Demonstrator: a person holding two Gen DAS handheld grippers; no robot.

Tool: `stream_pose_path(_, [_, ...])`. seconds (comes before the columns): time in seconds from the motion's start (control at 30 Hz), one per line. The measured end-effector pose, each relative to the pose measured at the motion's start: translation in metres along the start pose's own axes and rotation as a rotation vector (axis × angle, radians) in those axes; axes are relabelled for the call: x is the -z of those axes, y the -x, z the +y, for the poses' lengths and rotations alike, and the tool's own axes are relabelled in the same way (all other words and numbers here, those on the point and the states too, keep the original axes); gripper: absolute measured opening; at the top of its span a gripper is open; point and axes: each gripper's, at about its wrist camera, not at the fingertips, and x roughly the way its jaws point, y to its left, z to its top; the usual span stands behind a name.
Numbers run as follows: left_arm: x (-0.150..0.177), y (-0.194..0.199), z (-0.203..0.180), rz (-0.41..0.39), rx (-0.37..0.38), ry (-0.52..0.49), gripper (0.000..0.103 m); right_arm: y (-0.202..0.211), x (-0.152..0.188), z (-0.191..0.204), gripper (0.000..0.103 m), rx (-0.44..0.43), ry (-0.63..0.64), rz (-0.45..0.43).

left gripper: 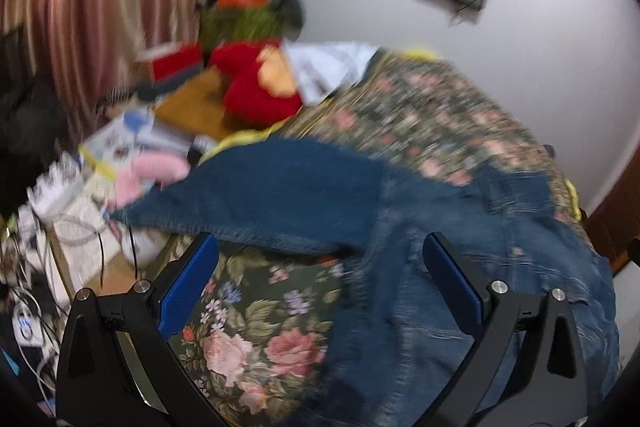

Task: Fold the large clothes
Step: 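Grasp the jacket sleeve with the left gripper and fold it across the body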

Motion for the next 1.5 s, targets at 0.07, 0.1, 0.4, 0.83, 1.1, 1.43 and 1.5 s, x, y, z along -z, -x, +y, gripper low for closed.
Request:
stream_pose_path(0.07, [0.0,-0.027,0.019,0.067,-0.004,0.054,0.103,-0.023,-0.005,0.004,0.103,-0.008,0.02,0.02])
stream_pose_path(0.1, [-0.001,-0.039,0.026,0.104,-0.003,0.074,0.103,-0.037,-0.008,0.008,0.103,-0.006,0.037,0.026])
stream_pose_path(0.4, [0.009,-0.12,0.077,0.302,0.072,0.3,0.093,-0.152,-0.018,0.036,0.103,-0.031,0.171,0.187])
stream_pose_path(0.83, [-0.03,-0.133,0.065,0.15,-0.159,0.152,0.02,-0.211,-0.011,0.048,0.103,-0.165,0.148,0.368])
stream_pose_path(1.1, [-0.076,-0.077,-0.02,-0.061,-0.086,-0.138,0.015,-0.156,-0.017,0.047,0.103,-0.155,0.197,0.26])
stream_pose_path(1.43, [-0.031,-0.112,-0.153,0.21,0.287,-0.312,0.015,-0.068,-0.021,0.001,0.103,-0.113,0.15,0.116])
stream_pose_path(1.5, [-0.01,-0.131,-0.171,0.326,0.328,-0.308,0.015,-0.053,-0.017,-0.015,0.103,-0.099,0.129,0.102])
